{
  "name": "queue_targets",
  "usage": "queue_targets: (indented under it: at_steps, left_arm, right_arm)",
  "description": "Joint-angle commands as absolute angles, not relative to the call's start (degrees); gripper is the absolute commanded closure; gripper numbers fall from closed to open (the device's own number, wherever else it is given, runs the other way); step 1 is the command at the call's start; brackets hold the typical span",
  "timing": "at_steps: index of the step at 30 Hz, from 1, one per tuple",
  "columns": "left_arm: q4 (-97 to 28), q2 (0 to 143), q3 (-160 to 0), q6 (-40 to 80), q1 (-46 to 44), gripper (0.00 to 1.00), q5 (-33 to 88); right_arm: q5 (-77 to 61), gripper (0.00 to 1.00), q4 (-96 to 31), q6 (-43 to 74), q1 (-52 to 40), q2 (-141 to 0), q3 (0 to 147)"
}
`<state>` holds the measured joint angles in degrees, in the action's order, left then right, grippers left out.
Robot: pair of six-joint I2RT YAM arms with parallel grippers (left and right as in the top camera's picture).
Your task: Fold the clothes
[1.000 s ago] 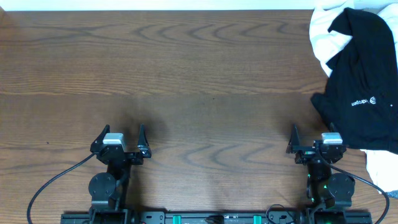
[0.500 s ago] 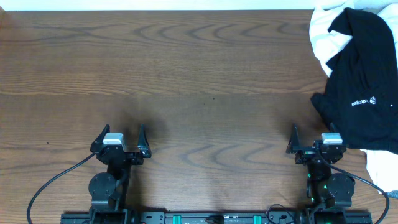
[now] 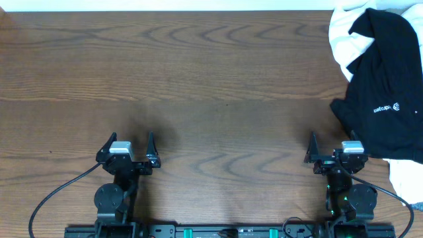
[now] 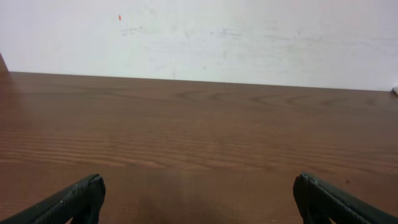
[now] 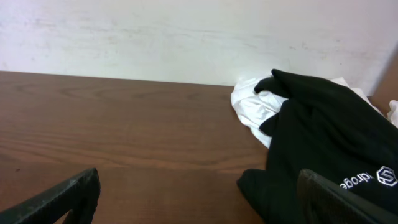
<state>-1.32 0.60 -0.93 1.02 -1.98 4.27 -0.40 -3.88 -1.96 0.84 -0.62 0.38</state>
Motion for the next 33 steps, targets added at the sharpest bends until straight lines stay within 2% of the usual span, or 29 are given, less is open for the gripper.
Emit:
queue_targets:
  at_steps: [1,26,33]
  left_arm:
    - [-3.62,0.23,-0.23,0.01,-2.13,0.02,4.91]
    - [-2.48,0.23,-0.27,0.95,-2.11,0.02,6.50]
    - [-5.89,0.25,-2.28,3.73,-2.13,0.02,10.11]
  right_arm:
    - [-0.01,0.01,-4.14,-2.42,-0.19,-0.30,0.32]
    - [-0.47,0.01,-4.29,-0.62,-0.16,-0.30,0.73]
    - [1.61,0.01,-10.31,0.38,-0.16,-1.32,7.35]
